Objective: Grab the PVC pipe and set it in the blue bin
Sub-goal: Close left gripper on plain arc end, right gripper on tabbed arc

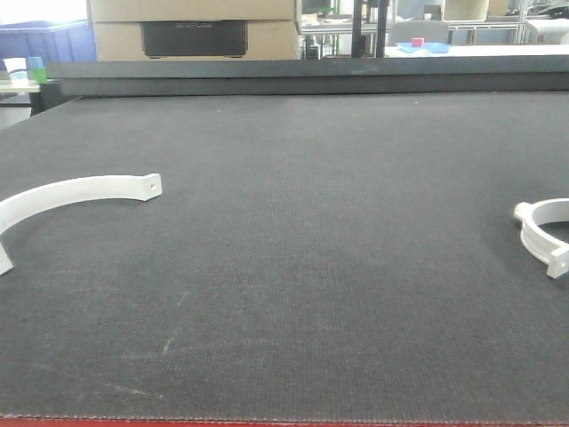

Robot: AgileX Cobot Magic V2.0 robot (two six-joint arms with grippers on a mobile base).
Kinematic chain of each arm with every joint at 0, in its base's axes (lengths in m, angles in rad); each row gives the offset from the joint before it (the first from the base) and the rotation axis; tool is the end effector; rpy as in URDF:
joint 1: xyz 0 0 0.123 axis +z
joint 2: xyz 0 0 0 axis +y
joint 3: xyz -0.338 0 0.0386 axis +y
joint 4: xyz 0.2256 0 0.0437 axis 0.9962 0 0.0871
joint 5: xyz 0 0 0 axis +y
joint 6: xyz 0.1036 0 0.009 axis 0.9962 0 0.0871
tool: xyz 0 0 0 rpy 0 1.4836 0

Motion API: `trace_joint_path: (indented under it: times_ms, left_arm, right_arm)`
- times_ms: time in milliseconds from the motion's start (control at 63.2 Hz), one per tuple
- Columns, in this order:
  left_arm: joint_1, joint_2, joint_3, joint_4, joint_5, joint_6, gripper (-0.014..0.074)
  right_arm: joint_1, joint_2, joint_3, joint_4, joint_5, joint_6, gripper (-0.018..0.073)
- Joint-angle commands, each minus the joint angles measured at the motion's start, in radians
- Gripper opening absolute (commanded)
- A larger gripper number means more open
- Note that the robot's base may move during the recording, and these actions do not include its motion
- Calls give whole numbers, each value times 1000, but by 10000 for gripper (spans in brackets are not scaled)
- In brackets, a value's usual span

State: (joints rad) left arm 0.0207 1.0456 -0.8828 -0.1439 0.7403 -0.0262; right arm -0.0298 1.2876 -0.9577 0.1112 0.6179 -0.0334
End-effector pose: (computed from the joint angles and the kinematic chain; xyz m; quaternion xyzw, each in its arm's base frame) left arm 0.1651 -0.0066 0.3663 -0.0532 0.9262 -0.0656 0.3674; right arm 0.2381 -0.0004 0.3481 0.0296 0.9362 0.0349 0.3484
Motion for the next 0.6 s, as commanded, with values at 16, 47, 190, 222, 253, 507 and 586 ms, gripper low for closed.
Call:
trace_joint_path:
  times_ms: [16,47,190,222,253,507,586]
  left_arm:
    - [-4,44,-6,-10,30,0,-111]
    - [-4,59,-15,-6,50,0,-111]
    - [-4,138,-88,82,143,0,-111]
    - [-4,167,-116,108,173,0,-111]
    - [-4,194,-139,132,192,0,-111]
    - [-4,389,-285,144,249,0,-111]
    - [-4,421,-298,144,254,0,-111]
  right_arm:
    - [3,31,-5,22,23,-4,-168]
    - [3,38,-5,25,36,-4,-168]
    - [3,52,-5,40,94,-4,-168]
    - [3,52,-5,52,110,-4,-168]
    - [3,52,-5,61,119,-4,-168]
    - [3,54,-5,98,210,149,-153]
    - [5,54,-12,82,252,212,-148]
